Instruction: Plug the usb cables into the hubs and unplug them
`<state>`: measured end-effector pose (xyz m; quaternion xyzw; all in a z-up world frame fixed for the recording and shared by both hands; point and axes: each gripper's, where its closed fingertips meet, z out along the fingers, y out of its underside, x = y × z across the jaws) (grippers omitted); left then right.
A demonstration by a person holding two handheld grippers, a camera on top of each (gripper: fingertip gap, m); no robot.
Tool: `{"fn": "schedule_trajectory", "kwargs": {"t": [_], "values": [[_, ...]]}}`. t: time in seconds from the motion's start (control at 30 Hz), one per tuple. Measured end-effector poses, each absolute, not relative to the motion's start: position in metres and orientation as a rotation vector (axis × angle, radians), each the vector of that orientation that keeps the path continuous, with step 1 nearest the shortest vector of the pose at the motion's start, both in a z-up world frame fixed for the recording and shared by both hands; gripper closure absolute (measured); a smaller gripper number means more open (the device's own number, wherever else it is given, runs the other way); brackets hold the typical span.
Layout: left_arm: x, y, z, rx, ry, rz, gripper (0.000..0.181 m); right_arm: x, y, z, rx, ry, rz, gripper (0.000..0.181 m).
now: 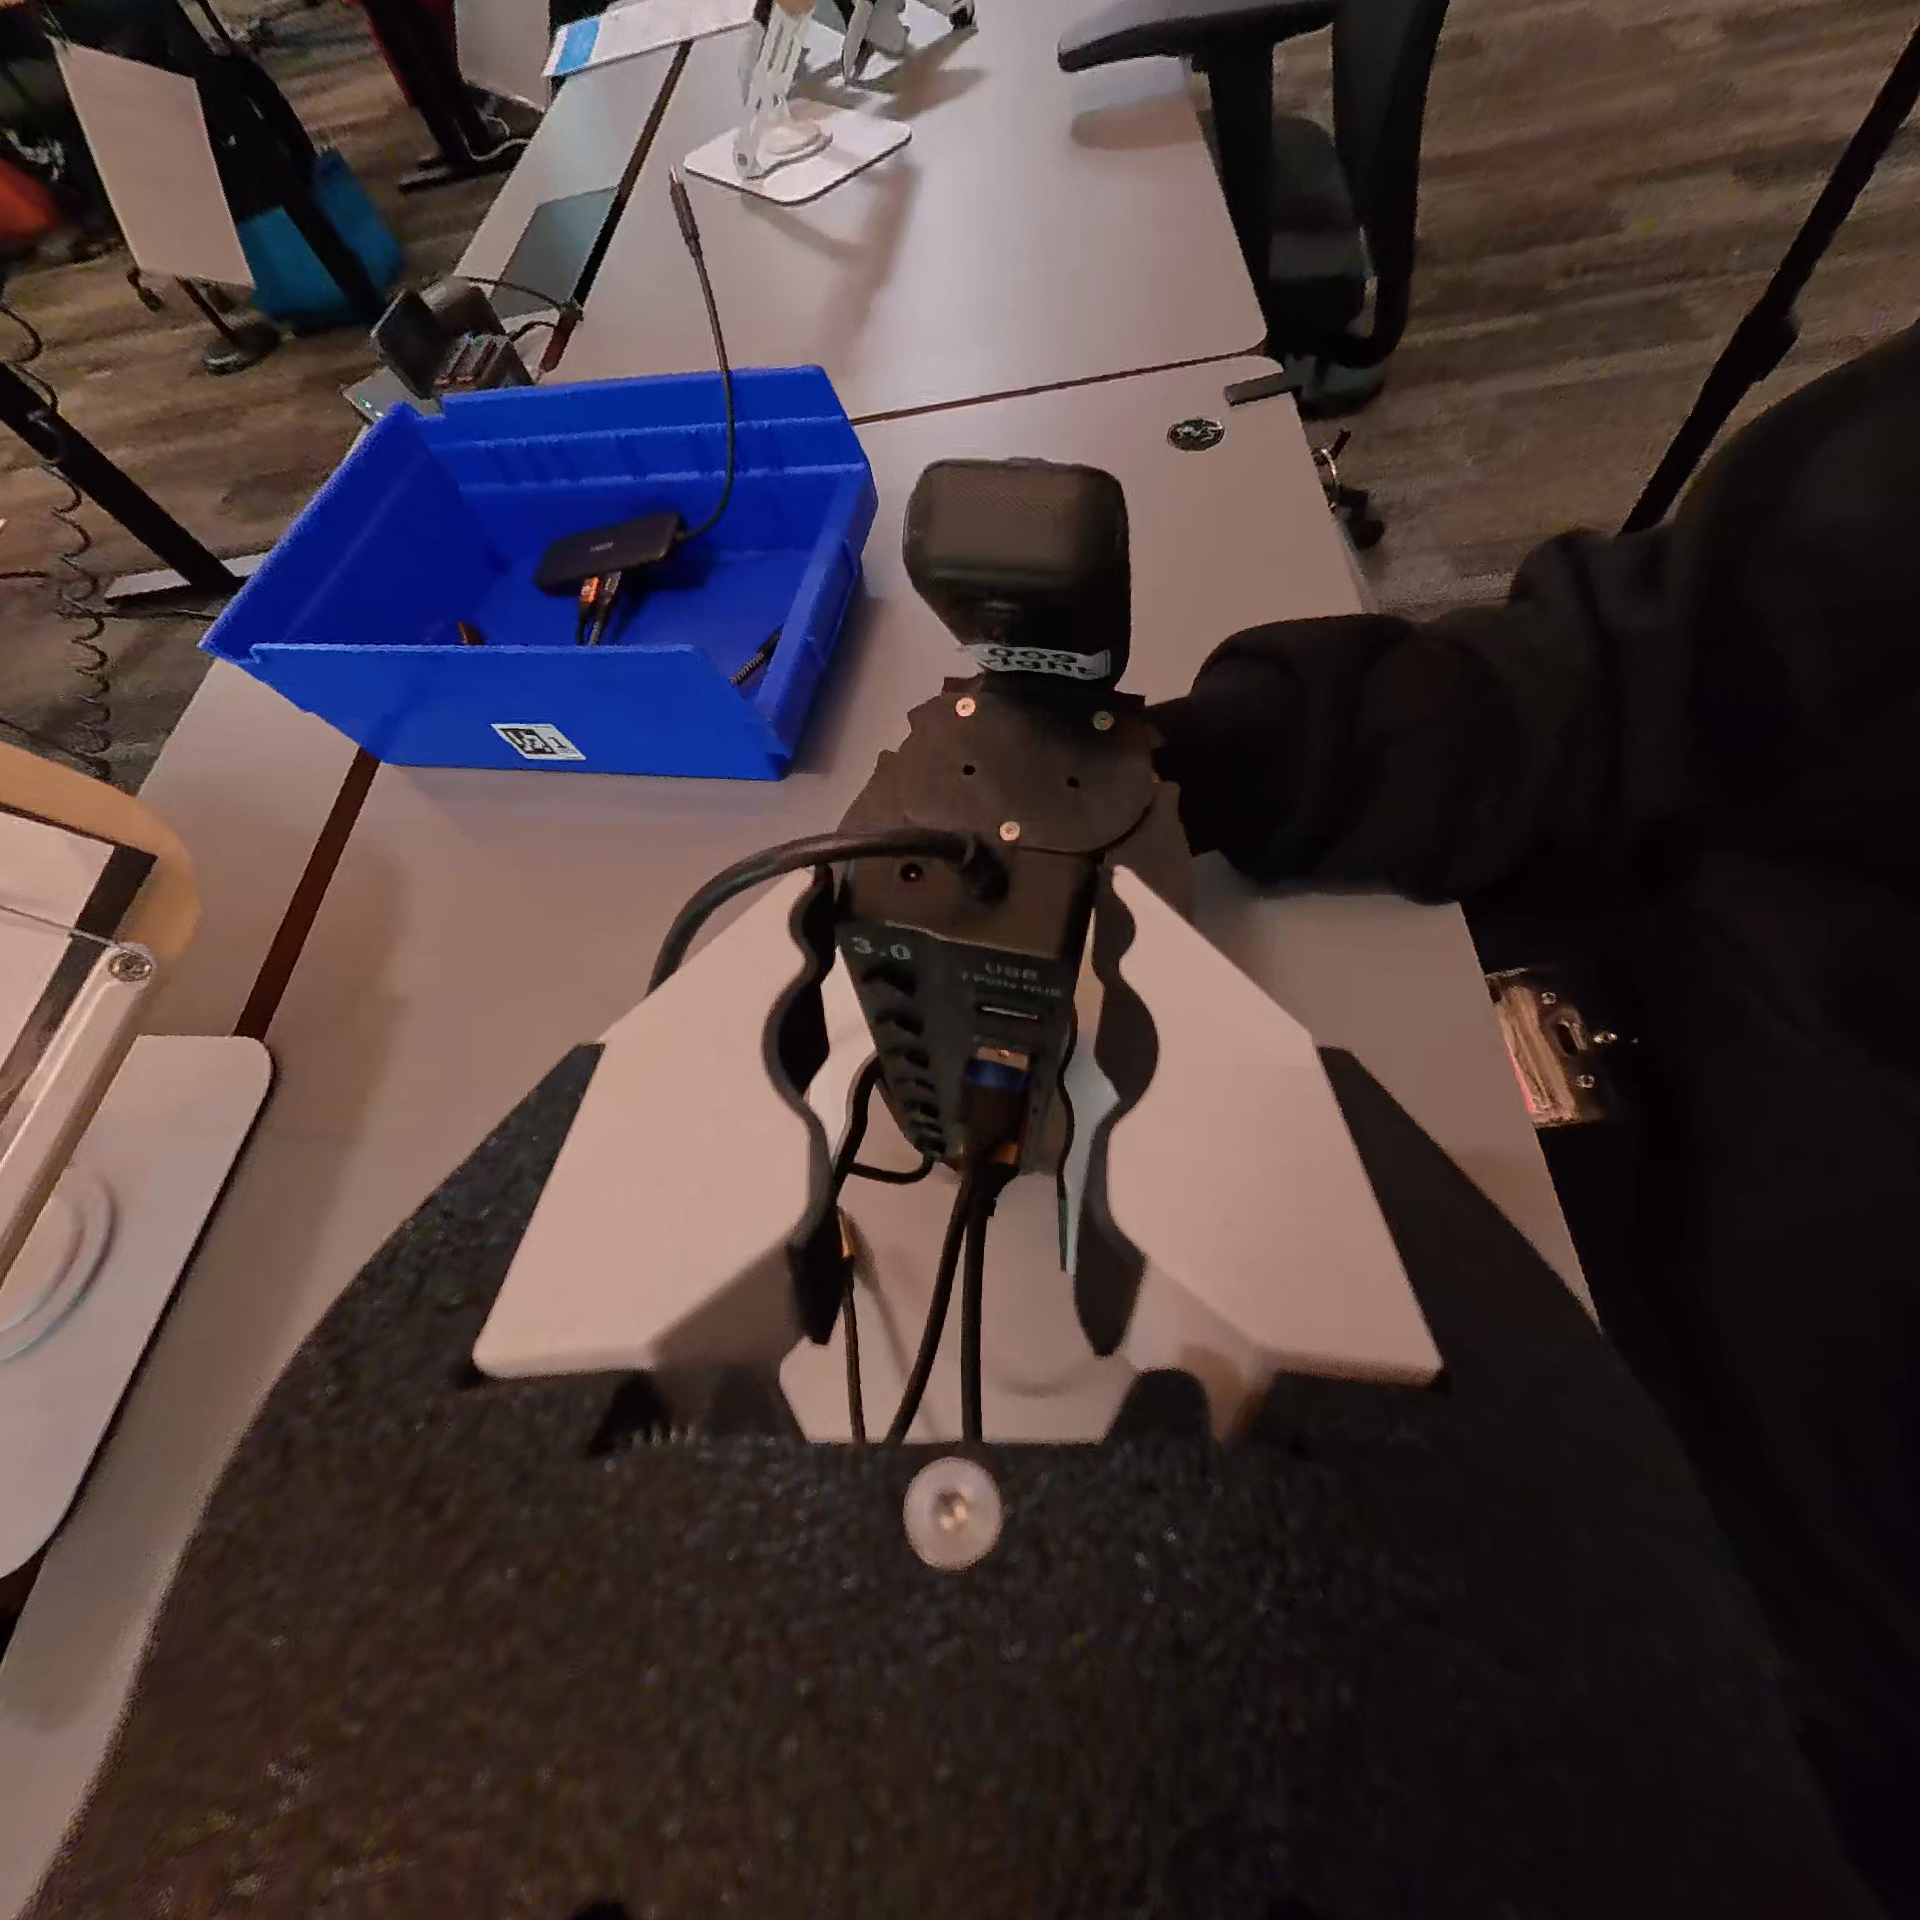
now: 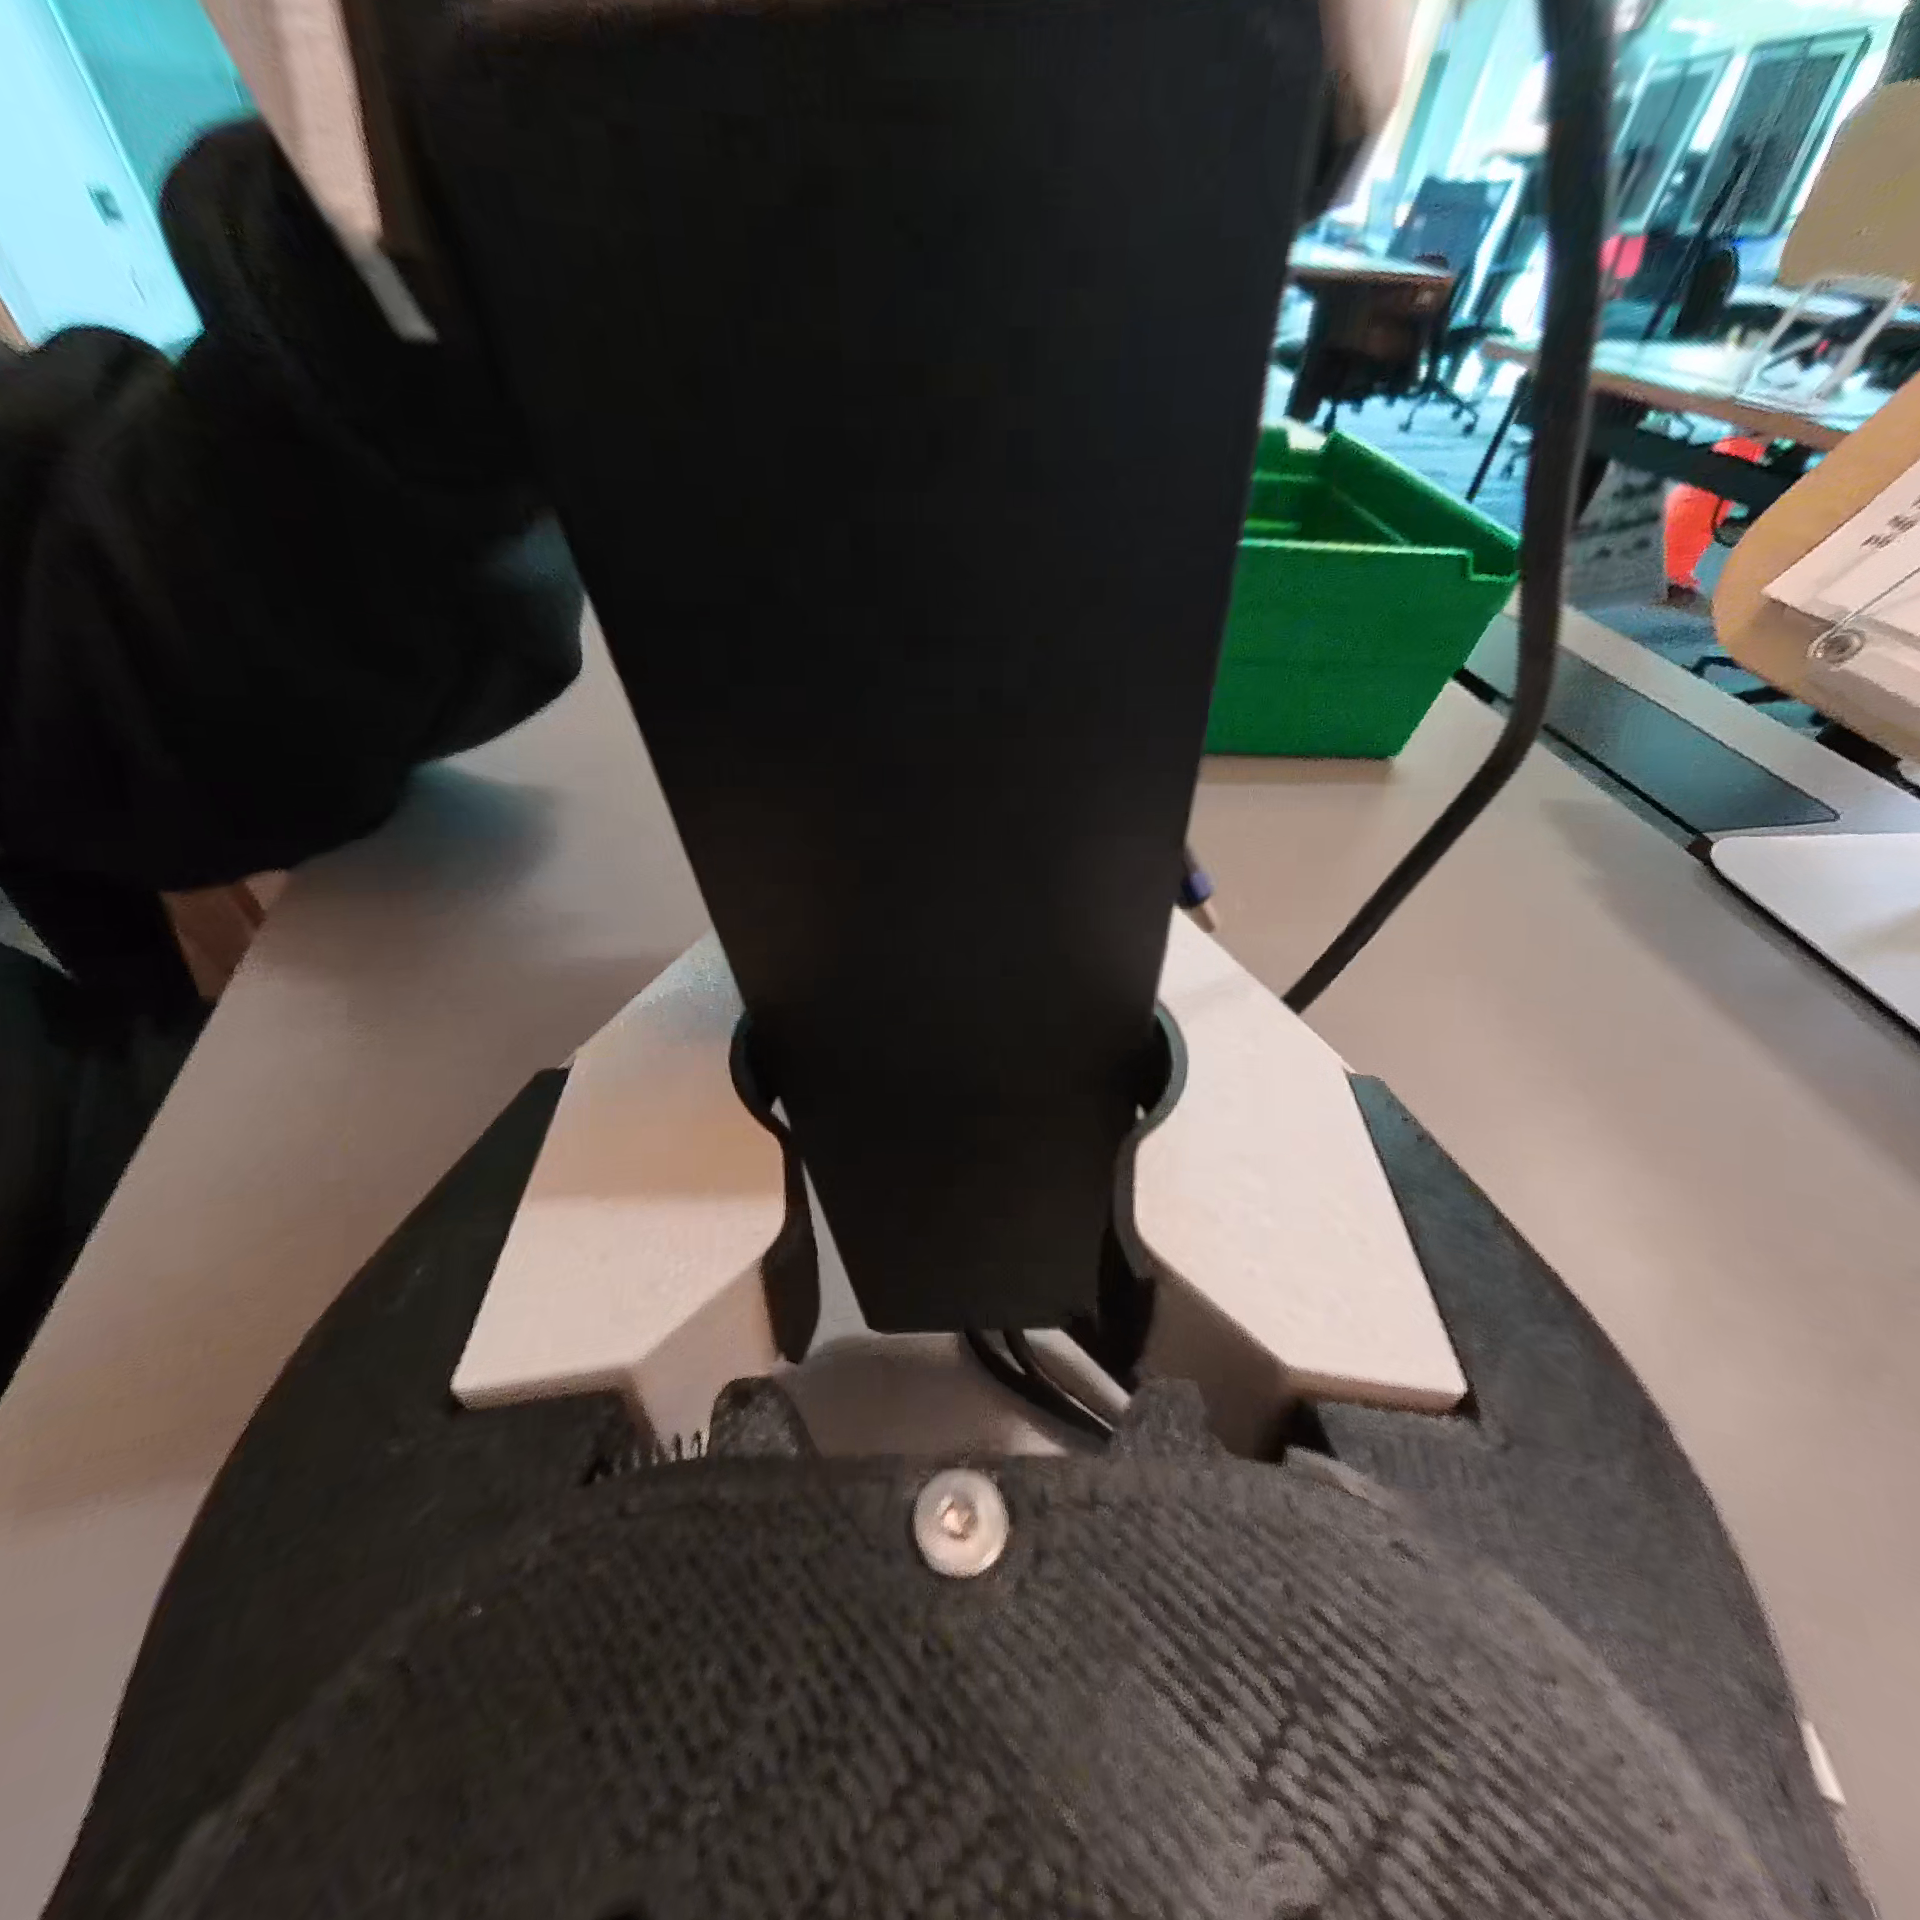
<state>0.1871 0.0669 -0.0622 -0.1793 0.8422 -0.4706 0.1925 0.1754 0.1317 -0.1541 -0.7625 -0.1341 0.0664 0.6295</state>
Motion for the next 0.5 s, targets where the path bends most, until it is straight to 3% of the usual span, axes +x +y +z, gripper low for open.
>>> {"fn": "schedule_trajectory", "kwargs": {"t": [0.17, 0.27, 0.5], "values": [[0.19, 0.069, -0.067, -0.499, 2.369, -1.252, 0.134, 0.177, 0.133, -0.135, -1.652, -0.266, 0.154, 0.108], [0.19, 0.069, -0.065, -0.496, 2.362, -1.271, 0.134, 0.181, 0.132, -0.127, -1.612, -0.26, 0.099, 0.118], [0.186, 0.07, -0.062, -0.463, 2.355, -1.289, 0.133, 0.184, 0.129, -0.123, -1.614, -0.285, 0.02, 0.119]]}}
